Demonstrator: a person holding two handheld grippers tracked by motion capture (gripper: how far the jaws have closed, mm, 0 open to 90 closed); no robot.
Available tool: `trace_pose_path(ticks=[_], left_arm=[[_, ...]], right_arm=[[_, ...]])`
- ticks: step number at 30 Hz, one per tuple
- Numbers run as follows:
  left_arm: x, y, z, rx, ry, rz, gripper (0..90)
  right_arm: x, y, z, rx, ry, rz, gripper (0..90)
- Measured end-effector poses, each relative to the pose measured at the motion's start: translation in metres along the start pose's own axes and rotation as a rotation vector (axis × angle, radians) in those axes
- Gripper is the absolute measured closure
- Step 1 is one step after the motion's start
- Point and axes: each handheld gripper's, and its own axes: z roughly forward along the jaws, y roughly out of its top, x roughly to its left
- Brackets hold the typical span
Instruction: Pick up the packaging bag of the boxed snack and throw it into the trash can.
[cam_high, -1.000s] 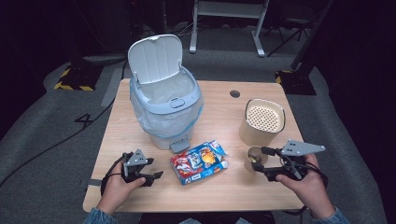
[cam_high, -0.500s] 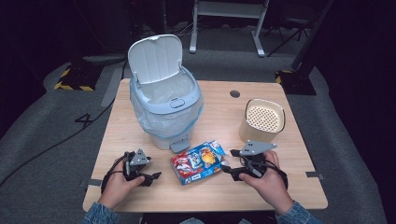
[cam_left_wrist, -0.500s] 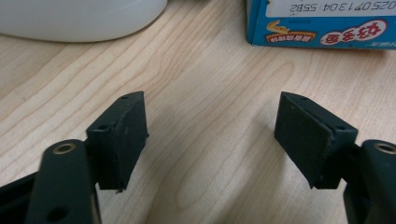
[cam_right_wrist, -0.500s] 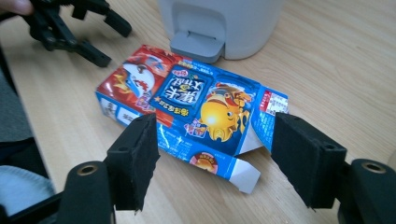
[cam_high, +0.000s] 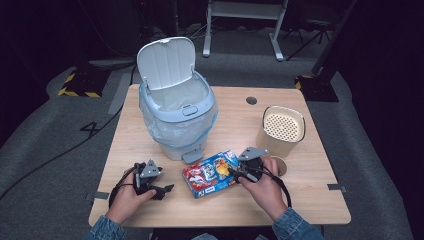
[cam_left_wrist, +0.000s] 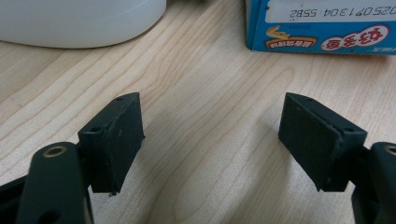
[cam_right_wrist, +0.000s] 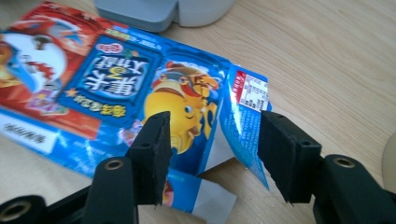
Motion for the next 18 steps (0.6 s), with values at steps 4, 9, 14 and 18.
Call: trace_pose_path(ticks=[4,9,14,18], left_arm=[[0.0,0.0,0.0,0.0,0.0,0.0,22.3],[0.0,0.0,0.0,0.0,0.0,0.0,22.4],[0.0,0.0,0.0,-0.001,0.001,-0.002,22.4],[-0.001,0.0,0.0,-0.001,0.004,-0.006,22.4]], right_arm=[[-0.004,-0.002,0.013,0.036,-0.007,0.031,48.2],[-0.008,-0.004,0.019,0.062,-0.02,0.051,53.0],[-0.015,-0.004,0.018,0.092,-0.012,0.096,66.0],[-0.017,-0.005,0.019,0.11,0.01,0.092,76.9]])
